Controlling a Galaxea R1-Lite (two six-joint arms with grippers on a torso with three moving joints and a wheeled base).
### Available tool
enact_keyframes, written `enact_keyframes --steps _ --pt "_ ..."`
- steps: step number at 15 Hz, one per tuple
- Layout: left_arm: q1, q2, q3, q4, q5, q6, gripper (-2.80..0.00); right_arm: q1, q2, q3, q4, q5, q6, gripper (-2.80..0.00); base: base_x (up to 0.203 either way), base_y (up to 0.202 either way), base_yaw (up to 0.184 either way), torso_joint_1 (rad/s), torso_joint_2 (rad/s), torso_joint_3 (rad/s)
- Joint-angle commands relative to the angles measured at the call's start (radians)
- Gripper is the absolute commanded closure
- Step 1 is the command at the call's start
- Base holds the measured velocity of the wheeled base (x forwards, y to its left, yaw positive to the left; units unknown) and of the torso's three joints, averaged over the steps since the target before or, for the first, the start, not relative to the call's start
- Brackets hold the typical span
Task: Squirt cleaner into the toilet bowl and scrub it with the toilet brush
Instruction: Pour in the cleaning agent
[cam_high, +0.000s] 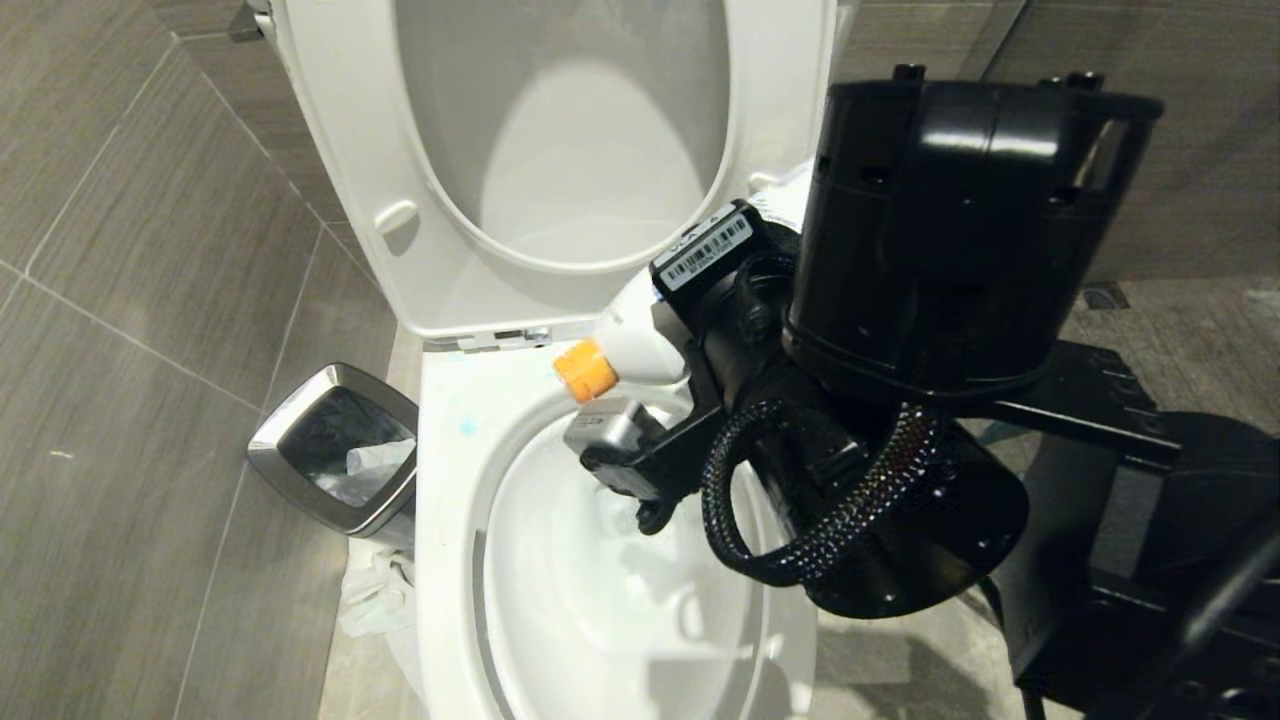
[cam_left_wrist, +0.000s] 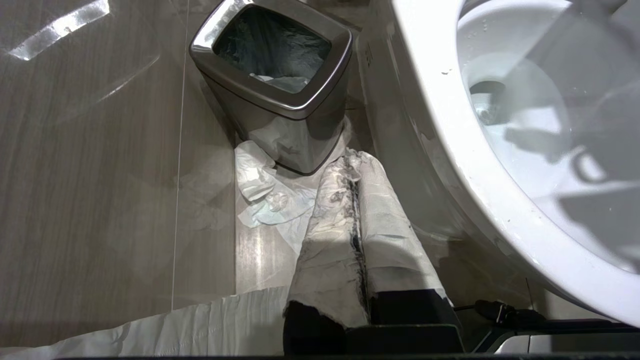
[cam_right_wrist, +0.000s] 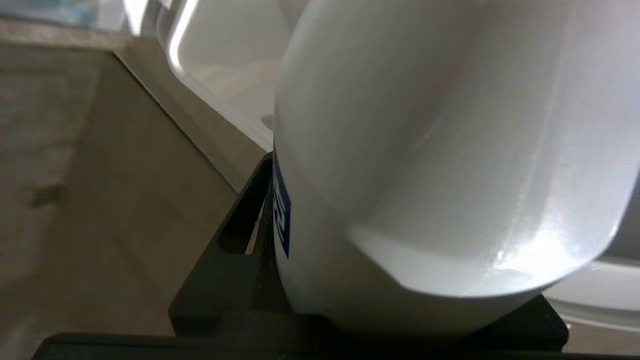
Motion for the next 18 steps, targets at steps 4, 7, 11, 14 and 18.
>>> enact_keyframes --steps 4,7,11,14,18 --pt "0.0 0.001 0.0 -0.001 0.0 0.0 0.0 0.001 -0.001 0.001 -0.007 -0.01 -0.171 0.0 0.0 0.0 0.0 0.0 0.0 0.0" --pt "0.0 0.001 0.0 -0.001 0.0 0.0 0.0 0.001 0.001 0.003 -0.007 -0.015 -0.205 0.0 0.0 0.0 0.0 0.0 0.0 0.0" --pt "0.0 0.001 0.0 -0.001 0.0 0.0 0.0 0.001 0.0 0.027 -0.009 -0.016 -0.285 0.0 0.0 0.0 0.0 0.0 0.0 0.0" --pt "0.0 0.001 0.0 -0.001 0.0 0.0 0.0 0.001 0.011 0.033 -0.009 -0.025 -0.288 0.0 0.0 0.0 0.0 0.0 0.0 0.0" --pt "0.0 0.001 0.0 -0.001 0.0 0.0 0.0 -0.001 0.023 0.031 -0.013 -0.05 -0.288 0.0 0.0 0.0 0.0 0.0 0.0 0.0"
